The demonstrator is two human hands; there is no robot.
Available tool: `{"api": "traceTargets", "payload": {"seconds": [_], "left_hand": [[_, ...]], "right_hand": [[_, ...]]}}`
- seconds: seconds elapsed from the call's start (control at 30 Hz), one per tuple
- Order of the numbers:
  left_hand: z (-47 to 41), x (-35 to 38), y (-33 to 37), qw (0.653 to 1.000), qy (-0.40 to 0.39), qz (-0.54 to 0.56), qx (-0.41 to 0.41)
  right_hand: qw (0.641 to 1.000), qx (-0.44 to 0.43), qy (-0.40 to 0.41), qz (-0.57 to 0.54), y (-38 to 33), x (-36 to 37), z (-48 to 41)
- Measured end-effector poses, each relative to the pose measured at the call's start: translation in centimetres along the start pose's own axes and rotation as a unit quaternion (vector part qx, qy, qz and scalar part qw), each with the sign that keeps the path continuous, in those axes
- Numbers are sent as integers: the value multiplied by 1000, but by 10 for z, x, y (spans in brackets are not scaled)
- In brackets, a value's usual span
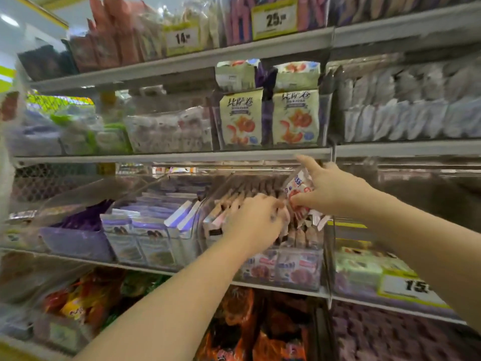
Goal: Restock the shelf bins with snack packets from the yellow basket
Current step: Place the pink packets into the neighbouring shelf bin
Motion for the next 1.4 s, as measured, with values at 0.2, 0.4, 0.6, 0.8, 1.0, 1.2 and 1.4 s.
{"api": "traceTargets", "payload": {"seconds": [0.2, 0.4, 0.6, 0.8, 1.0, 1.2, 1.4], "left_hand": [[-7, 26, -3, 990, -18, 137, 23], [-13, 37, -11, 996, -47, 23, 74], [-17, 39, -9, 995, -35, -6, 88], [-19, 42, -4, 980, 2, -131, 147], [-27, 42, -4, 966, 19, -184, 180], [-38, 43, -4, 964, -79, -194, 166], [14, 18, -37, 983, 104, -23, 152]], "right_hand": [[975, -20, -16, 219, -23, 18, -19], [941, -7, -60, 333, -26, 48, -35], [972, -17, -141, 184, 9, 58, -31], [964, -149, -105, 194, 38, 31, -6], [946, -193, -59, 253, 27, 36, -2], [954, -148, -73, 252, 16, 41, -13], [962, -240, 51, 118, -3, 40, 13]]}}
Point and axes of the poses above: each hand's wrist, its own z-axis away from the middle knuckle, its own x-axis out of the palm, y = z × x, the point moved 2 cm from there along -z, towards the middle knuckle, and after that the axes turned 14 degrees about -z, right-handed, at the moved point
